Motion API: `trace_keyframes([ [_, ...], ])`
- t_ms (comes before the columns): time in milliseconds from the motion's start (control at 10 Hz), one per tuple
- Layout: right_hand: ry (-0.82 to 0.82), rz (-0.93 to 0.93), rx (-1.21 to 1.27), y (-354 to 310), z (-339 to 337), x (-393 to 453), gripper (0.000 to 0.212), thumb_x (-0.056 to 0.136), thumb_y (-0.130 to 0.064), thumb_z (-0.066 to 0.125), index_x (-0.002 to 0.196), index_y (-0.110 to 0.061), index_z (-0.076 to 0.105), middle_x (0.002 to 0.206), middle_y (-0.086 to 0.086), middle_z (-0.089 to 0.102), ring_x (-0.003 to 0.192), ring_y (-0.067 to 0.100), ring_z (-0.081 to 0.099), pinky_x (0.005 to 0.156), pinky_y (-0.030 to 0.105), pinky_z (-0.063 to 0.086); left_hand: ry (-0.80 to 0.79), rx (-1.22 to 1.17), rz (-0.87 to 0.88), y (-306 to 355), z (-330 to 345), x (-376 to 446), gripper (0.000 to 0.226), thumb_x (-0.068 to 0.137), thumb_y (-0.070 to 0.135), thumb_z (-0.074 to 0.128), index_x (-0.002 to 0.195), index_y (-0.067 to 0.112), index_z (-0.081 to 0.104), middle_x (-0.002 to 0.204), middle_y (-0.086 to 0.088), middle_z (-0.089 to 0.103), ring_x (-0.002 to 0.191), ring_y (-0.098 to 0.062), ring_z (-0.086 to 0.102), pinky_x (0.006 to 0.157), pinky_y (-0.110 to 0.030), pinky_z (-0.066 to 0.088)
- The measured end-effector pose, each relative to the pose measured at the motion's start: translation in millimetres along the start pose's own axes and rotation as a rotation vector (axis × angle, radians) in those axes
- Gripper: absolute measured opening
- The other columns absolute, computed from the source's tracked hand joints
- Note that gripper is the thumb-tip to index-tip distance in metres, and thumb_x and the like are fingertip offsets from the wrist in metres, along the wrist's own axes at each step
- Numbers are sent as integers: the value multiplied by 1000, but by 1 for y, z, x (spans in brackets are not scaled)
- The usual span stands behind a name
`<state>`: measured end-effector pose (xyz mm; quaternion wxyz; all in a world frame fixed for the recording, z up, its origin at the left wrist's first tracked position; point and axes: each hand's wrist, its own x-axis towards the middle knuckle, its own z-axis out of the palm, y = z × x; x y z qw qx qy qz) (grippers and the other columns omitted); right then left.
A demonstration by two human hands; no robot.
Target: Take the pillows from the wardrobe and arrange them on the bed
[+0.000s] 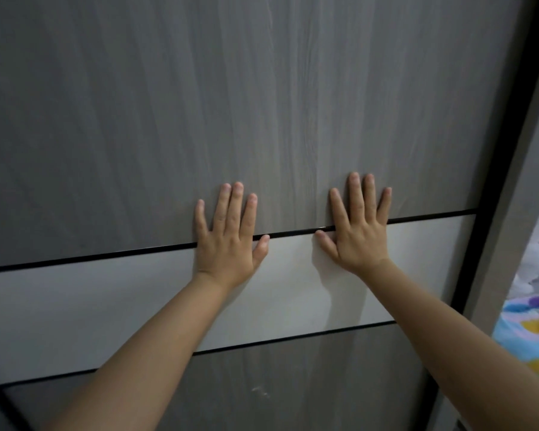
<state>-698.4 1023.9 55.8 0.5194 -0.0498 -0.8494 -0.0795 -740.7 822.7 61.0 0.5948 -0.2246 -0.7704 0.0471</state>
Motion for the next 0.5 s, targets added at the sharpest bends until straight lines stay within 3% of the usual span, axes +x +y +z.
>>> trace_keyframes([
  [100,-38,31,34,-3,-2,-1,63,94,-52,9,123,-6,40,117,35,60,109,54,53,105,64,28,70,-55,56,-7,2,-1,60,79,44,38,124,4,39,123,-21,64,121,-29,34,96,-51,31],
  [200,-80,37,18,-4,-12,0,61,93,-53,16,124,-5,39,121,36,56,123,49,38,98,68,32,105,-68,109,-13,3,-1,60,79,44,38,125,6,39,123,-20,64,121,-29,36,94,-45,28],
  [300,-135,42,10,-3,-16,-1,63,81,-48,40,124,-3,48,123,37,55,118,56,45,103,68,27,100,-38,101,-11,4,1,59,78,44,37,124,6,40,122,-18,66,122,-32,48,95,-45,29],
  [400,-165,33,102,-4,-33,-6,61,80,-40,45,121,2,58,130,35,50,120,56,43,97,70,31,60,-45,91,-10,2,-2,60,79,44,36,125,6,38,124,-17,64,126,-33,40,100,-46,26],
  [500,-139,132,377,0,-56,1,49,82,-25,53,122,5,56,135,27,49,129,45,41,108,52,31,29,-86,93,-9,2,-2,60,78,43,35,125,5,39,126,-17,62,128,-33,34,106,-48,31],
])
